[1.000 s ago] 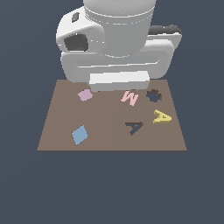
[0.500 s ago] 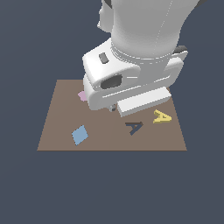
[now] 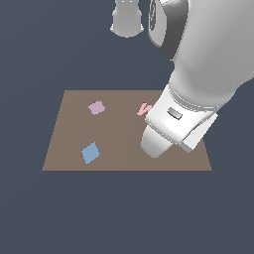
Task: Insert a designated object into the corresponding slot on a board.
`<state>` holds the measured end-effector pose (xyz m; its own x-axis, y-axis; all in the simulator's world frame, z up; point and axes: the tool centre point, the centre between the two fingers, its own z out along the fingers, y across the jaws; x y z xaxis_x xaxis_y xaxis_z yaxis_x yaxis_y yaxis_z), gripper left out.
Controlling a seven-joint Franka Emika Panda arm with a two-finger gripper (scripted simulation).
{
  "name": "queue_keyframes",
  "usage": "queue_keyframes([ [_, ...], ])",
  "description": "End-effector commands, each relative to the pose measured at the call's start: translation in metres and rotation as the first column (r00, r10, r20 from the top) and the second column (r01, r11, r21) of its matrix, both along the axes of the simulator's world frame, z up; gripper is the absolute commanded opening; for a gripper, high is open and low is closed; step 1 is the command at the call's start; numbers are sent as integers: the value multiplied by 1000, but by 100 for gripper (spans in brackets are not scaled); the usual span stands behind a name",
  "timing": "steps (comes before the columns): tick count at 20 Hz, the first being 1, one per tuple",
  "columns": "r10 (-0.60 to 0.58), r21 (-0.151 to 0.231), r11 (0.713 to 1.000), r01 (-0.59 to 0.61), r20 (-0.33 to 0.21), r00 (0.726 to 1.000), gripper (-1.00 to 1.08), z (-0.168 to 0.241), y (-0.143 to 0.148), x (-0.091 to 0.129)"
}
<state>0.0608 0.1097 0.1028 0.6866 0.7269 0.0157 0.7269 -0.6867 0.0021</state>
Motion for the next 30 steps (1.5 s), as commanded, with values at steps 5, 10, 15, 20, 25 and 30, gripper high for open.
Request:
queue_keyframes([
  [5, 251, -5, 968, -251, -5, 968, 100, -26, 37, -4],
  [10, 381, -7, 925, -381, -8, 925, 100, -40, 56, -11],
  [15, 460, -9, 888, -460, -11, 888, 100, -49, 67, -18],
  [20, 492, -10, 870, -492, -12, 870, 100, -53, 71, -21],
  [25, 489, -9, 872, -489, -12, 872, 100, -56, 71, -21],
  [30, 493, -10, 870, -493, -12, 870, 100, -71, 71, -21],
])
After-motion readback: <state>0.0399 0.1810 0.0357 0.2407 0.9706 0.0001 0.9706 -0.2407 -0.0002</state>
